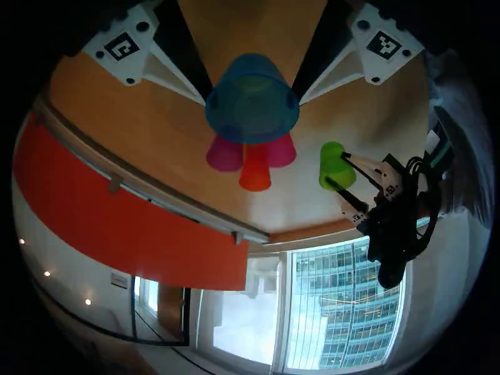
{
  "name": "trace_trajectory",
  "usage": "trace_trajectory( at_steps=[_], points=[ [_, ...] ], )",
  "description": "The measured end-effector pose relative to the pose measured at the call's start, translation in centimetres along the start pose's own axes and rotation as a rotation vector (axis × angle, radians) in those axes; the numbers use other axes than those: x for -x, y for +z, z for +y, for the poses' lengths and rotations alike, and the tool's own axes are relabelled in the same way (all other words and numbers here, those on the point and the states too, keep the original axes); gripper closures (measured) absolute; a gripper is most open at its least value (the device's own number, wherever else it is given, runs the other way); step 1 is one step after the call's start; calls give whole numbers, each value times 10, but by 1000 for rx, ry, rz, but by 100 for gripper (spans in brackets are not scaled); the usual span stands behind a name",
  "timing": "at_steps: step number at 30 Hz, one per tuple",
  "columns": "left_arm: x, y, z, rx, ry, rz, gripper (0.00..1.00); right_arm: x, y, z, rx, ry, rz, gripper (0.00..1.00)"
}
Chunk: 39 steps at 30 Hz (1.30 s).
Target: Pour water
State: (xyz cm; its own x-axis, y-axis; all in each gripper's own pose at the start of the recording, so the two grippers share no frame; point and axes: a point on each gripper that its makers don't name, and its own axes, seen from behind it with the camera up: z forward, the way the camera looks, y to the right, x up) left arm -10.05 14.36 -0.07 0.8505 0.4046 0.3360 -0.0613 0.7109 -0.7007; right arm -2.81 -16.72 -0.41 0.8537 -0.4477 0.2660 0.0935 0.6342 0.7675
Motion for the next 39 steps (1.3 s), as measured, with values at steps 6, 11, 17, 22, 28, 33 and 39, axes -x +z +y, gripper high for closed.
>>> trace_trajectory(
  at_steps=[6, 11, 17, 22, 28, 33, 39],
  points=[
    [11, 5, -1, 8, -2, -36, 15, 14, 4, -7, -17, 1, -25, 10],
    [19, 11, -3, 5, -8, -58, 15, 21, 5, -8, -13, 9, -35, 10],
    [25, 15, -3, 9, -13, -68, 15, 34, 8, -9, -14, 16, -53, 10],
    [30, 17, -4, 9, -19, -73, 15, 39, 11, -13, -20, 19, -59, 10],
    [34, 18, -4, 7, -26, -71, 15, 42, 13, -15, -23, 27, -66, 10],
    [36, 18, -5, 8, -34, -69, 15, 48, 15, -16, -26, 30, -80, 10],
    [38, 17, -6, 4, -37, -67, 14, 55, 18, -21, -32, 27, -92, 10]
  ],
)
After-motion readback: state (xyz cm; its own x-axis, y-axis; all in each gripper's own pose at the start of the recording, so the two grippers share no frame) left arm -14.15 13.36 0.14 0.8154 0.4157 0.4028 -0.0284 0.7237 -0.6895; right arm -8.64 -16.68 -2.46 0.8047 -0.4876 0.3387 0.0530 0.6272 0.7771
